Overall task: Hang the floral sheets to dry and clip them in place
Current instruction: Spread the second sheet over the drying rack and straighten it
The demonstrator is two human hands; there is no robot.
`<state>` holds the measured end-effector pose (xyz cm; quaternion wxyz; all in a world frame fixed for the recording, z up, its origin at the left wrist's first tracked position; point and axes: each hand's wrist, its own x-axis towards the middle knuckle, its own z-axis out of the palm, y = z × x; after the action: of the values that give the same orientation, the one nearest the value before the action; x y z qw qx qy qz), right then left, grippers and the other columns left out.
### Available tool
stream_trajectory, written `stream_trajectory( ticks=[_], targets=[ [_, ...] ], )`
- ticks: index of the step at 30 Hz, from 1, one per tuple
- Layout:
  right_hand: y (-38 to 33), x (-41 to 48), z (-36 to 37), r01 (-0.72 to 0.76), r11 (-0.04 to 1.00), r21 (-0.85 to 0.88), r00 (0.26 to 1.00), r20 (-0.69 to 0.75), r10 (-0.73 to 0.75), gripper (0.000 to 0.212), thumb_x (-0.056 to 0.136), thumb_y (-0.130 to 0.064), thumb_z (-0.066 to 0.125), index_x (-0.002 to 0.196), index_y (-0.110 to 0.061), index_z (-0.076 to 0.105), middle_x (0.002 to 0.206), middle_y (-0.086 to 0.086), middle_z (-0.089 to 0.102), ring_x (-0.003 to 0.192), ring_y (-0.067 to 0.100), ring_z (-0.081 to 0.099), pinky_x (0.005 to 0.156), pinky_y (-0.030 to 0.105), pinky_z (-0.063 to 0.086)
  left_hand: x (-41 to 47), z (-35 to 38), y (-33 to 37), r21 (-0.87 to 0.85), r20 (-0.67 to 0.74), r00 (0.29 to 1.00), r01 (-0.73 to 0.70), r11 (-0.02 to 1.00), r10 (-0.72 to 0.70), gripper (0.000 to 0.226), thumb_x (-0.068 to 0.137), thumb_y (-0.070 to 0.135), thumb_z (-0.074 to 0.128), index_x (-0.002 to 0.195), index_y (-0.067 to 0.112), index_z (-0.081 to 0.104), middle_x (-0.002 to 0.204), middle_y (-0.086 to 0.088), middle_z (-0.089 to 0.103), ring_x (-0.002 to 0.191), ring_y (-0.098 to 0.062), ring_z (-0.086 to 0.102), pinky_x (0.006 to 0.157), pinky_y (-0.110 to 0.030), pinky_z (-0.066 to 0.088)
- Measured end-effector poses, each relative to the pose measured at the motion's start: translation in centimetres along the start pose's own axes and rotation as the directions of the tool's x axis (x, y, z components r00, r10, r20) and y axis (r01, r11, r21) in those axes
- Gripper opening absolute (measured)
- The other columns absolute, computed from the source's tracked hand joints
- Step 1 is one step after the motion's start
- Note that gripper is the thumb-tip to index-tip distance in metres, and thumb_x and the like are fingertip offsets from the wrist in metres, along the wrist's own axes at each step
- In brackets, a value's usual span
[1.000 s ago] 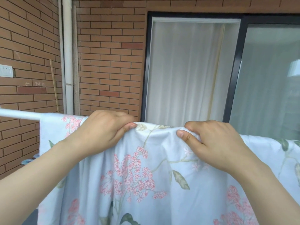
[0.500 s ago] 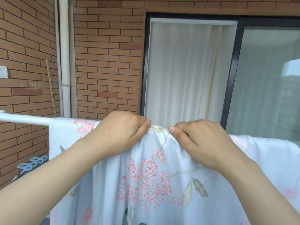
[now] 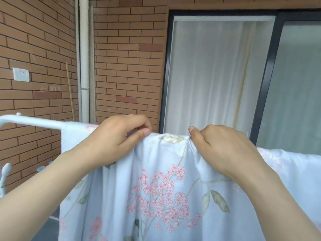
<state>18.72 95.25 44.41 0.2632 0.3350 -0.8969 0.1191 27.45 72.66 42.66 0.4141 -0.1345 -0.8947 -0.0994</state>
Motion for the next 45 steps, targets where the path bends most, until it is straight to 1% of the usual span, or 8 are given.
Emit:
stream_trajectory(
  ticks=[5, 11, 14, 17, 22, 31, 41, 45],
  targets=[
    [0.0, 0.2, 0.0, -0.019, 1.0, 0.021, 1.0, -0.004, 0.019, 0.057, 0.1, -0.049, 0.019, 0.056, -0.016, 0.035, 0.059, 0.001, 0.045, 0.059, 0.019, 0.045, 0.066, 0.036, 0.041, -1.2, 0.1, -0.7, 0.042, -0.079, 0.994, -0.073, 0.996, 0.076, 0.021, 0.092, 0.033, 0.051, 0.099, 0.019, 0.065, 0.095, 0.014, 0.063, 0.092, -0.005, 0.06, 0.078, -0.025, 0.047],
    [0.0, 0.7, 0.4, 0.026, 1.0, -0.016, 0.997, -0.072, -0.027, 0.051, 0.1, -0.043, 0.023, 0.058, -0.017, 0.035, 0.056, -0.001, 0.042, 0.055, 0.012, 0.04, 0.051, 0.026, 0.028, -0.6, 0.8, -0.9, -0.009, -0.144, 0.988, -0.063, 0.998, 0.061, 0.017, 0.091, 0.031, 0.053, 0.083, 0.021, 0.064, 0.081, 0.017, 0.059, 0.078, -0.003, 0.057, 0.065, -0.029, 0.047],
    [-1.4, 0.2, 0.4, 0.048, 0.998, -0.028, 0.985, -0.163, -0.052, 0.042, 0.099, -0.04, 0.023, 0.064, -0.021, 0.033, 0.059, -0.002, 0.043, 0.059, 0.016, 0.041, 0.052, 0.027, 0.029, -0.4, 0.6, -1.2, -0.039, -0.144, 0.987, -0.08, 0.996, 0.073, 0.013, 0.089, 0.03, 0.054, 0.079, 0.025, 0.061, 0.078, 0.022, 0.056, 0.076, 0.003, 0.054, 0.063, -0.02, 0.041],
    [-3.4, -0.4, 0.9, 0.065, 0.998, -0.008, 0.976, -0.209, -0.065, 0.039, 0.098, -0.04, 0.022, 0.065, -0.023, 0.033, 0.062, -0.004, 0.045, 0.062, 0.017, 0.044, 0.054, 0.024, 0.03, -0.3, 0.4, -1.5, -0.061, -0.138, 0.988, -0.081, 0.995, 0.072, 0.011, 0.088, 0.031, 0.054, 0.079, 0.027, 0.06, 0.078, 0.018, 0.059, 0.077, -0.001, 0.056, 0.065, -0.027, 0.045],
    [-5.4, 0.2, 2.3, -0.078, 0.987, -0.144, 0.966, -0.257, 0.039, 0.054, 0.099, -0.042, 0.027, 0.051, -0.021, 0.019, 0.041, -0.004, 0.022, 0.045, 0.022, 0.032, 0.042, 0.023, 0.013, -0.3, 0.1, -1.9, -0.056, -0.108, 0.991, -0.081, 0.995, 0.074, 0.013, 0.087, 0.032, 0.053, 0.078, 0.027, 0.058, 0.075, 0.014, 0.059, 0.073, -0.005, 0.056, 0.064, -0.032, 0.047],
    [-5.4, 0.9, 1.7, -0.092, 0.996, 0.015, 0.976, -0.196, 0.093, 0.06, 0.092, -0.056, 0.016, 0.055, -0.013, 0.035, 0.051, 0.002, 0.046, 0.058, 0.016, 0.047, 0.058, 0.034, 0.036, -0.6, -1.8, -3.9, 0.071, -0.002, 0.995, -0.102, 0.992, 0.102, 0.022, 0.089, 0.043, 0.034, 0.079, 0.027, 0.043, 0.051, 0.01, 0.041, 0.05, -0.013, 0.039, 0.049, -0.031, 0.034],
    [-6.5, 1.4, 2.3, -0.137, 0.99, -0.035, 0.971, -0.202, 0.127, 0.059, 0.096, -0.051, 0.023, 0.052, -0.013, 0.032, 0.048, 0.001, 0.042, 0.054, 0.018, 0.044, 0.057, 0.034, 0.036, -1.6, -2.5, -5.3, 0.159, 0.014, 0.992, -0.125, 0.979, 0.124, 0.027, 0.091, 0.046, 0.027, 0.082, 0.025, 0.041, 0.052, 0.01, 0.037, 0.054, -0.02, 0.043, 0.048, -0.031, 0.032],
    [-6.3, 1.4, 2.0, -0.139, 0.99, -0.021, 0.97, -0.202, 0.132, 0.052, 0.097, -0.046, 0.032, 0.054, -0.015, 0.031, 0.047, 0.0, 0.039, 0.053, 0.018, 0.042, 0.052, 0.031, 0.031, -1.7, -1.6, -4.6, 0.139, -0.017, 0.99, -0.139, 0.98, 0.143, 0.024, 0.092, 0.041, 0.03, 0.087, 0.026, 0.047, 0.063, 0.01, 0.051, 0.062, -0.022, 0.053, 0.053, -0.033, 0.041]
  ],
)
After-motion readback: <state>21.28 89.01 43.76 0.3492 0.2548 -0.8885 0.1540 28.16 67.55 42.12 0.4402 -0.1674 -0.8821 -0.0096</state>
